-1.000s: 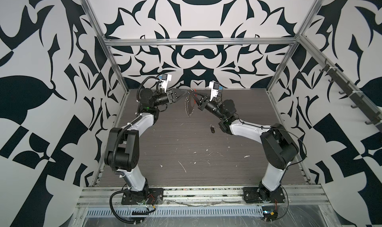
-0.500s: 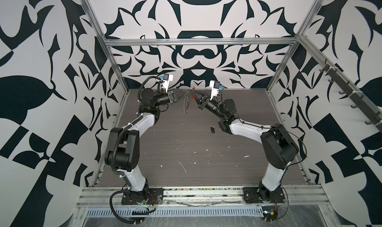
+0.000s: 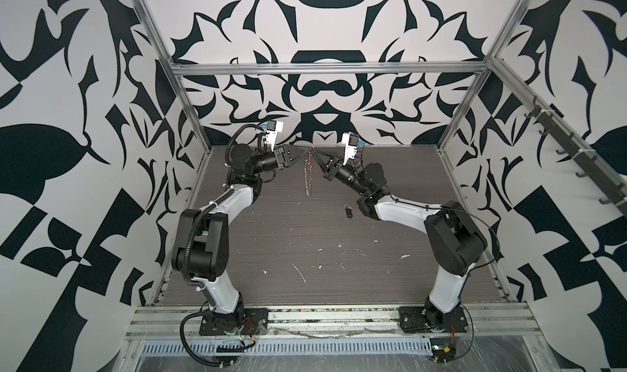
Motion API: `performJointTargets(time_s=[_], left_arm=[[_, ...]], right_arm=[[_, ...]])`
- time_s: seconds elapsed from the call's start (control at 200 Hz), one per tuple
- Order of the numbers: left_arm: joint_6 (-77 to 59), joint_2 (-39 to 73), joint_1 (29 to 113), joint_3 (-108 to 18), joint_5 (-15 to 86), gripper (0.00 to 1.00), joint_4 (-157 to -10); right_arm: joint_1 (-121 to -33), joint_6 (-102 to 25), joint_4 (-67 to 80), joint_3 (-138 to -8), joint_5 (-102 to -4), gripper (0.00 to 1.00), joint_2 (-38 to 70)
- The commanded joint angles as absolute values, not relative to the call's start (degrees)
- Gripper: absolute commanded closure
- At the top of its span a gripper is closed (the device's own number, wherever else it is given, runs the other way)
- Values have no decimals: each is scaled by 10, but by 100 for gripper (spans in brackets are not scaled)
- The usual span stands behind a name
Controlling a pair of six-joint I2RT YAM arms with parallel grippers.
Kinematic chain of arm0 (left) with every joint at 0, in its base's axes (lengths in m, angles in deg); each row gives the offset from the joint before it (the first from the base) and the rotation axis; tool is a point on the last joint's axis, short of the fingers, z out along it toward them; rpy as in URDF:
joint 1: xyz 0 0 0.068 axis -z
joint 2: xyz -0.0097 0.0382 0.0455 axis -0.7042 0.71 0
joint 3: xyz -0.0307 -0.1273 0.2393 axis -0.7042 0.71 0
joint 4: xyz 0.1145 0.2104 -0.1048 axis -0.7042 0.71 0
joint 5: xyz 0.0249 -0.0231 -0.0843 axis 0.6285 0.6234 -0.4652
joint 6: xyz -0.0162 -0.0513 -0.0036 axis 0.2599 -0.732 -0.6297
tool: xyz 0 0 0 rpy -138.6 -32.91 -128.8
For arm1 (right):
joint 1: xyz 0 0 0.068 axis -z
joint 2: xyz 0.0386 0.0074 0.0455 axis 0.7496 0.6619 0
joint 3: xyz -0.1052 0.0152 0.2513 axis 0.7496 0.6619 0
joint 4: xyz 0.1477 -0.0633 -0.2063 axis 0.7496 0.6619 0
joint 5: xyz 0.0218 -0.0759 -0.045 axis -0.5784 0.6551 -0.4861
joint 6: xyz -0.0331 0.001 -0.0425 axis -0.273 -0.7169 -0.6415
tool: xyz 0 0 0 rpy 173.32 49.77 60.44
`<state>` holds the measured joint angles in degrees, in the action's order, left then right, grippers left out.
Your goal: Put the keys on the keyring
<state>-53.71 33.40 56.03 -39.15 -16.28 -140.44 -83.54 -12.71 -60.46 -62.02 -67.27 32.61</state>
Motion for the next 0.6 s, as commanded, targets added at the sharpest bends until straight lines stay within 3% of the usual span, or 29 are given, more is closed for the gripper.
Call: performJointTargets(time_s=[0.0,0.595], left_arm=[[-543,336,561,-412,-173,90,-1419],[-543,339,565,-407,-184,100,-1446]], right_arm=[[-838,-123,-644,-650,-681,100,318],[-844,-125,-625,-664,-694,100,333]])
